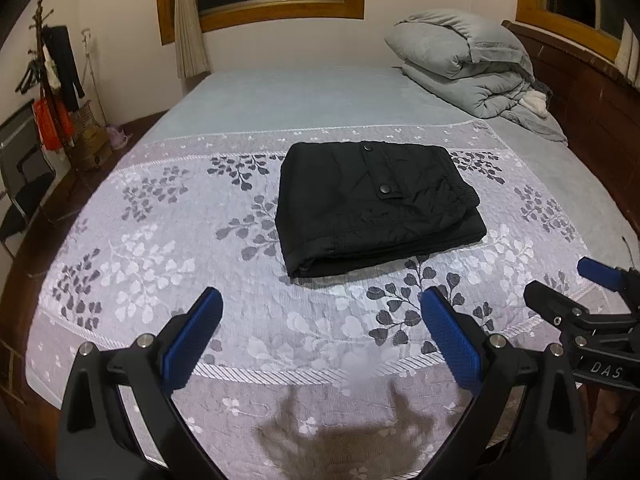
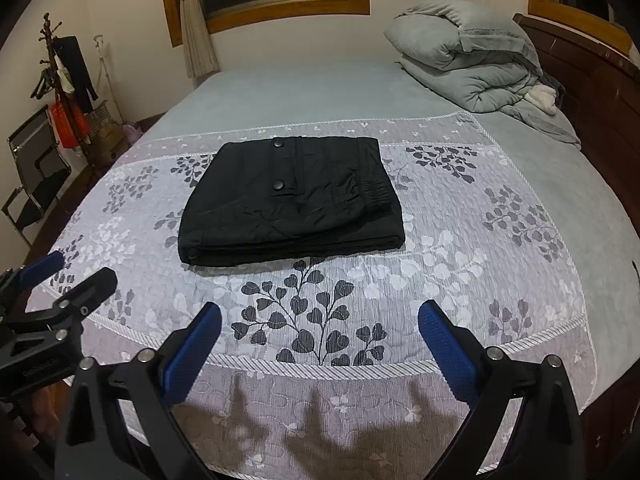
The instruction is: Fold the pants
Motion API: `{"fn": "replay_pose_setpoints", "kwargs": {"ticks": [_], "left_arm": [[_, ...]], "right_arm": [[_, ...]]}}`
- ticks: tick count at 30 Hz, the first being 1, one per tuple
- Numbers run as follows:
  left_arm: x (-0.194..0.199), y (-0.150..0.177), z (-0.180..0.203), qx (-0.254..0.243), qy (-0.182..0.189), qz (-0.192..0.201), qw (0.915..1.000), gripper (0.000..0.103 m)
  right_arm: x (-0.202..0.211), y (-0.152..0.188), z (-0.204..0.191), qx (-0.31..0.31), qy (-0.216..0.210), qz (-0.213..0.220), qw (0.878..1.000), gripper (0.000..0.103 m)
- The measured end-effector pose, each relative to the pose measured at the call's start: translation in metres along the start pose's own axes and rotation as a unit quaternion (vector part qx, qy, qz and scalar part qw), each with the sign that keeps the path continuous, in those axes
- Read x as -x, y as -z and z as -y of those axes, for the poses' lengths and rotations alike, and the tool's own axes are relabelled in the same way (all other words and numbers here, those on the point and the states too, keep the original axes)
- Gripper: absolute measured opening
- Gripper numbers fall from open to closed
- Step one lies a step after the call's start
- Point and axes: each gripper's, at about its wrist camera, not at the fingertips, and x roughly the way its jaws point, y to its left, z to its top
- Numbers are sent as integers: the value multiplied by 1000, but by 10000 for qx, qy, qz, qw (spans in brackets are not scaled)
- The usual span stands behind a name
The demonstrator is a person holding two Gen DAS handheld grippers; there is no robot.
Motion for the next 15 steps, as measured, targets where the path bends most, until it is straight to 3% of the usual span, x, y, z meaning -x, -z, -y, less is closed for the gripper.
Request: {"fn": "replay_pose_setpoints", "kwargs": {"ticks": [11,15], "left_arm": [[-4,2,2,-48,52,27,10000,99],[-8,0,6,-121,-5,-135,9998,99]], "right_arm": [[-4,-1,2,-33,-3,-35,10000,99],[-5,-1,2,-62,-15,-39,10000,99]]}}
